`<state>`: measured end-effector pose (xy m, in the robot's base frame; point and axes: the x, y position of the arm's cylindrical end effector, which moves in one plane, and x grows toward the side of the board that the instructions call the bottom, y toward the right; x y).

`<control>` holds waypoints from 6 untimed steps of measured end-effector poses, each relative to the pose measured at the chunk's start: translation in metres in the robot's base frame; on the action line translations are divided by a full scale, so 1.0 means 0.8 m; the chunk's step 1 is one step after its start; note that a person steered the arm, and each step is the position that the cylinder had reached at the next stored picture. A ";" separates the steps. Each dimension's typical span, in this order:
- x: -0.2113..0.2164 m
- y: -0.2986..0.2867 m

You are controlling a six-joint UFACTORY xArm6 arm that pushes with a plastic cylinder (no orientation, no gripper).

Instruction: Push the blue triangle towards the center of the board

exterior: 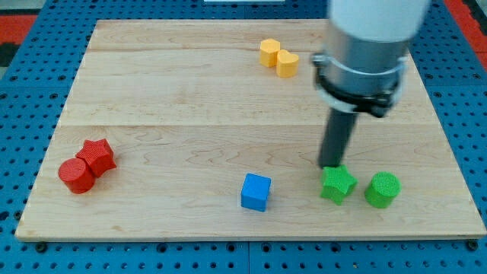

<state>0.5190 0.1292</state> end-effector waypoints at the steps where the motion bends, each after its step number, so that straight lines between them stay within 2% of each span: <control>1: -0.009 0.037; 2: -0.052 0.070; 3: -0.111 0.133; 4: -0.163 0.108; 5: -0.156 0.017; 6: -0.140 -0.025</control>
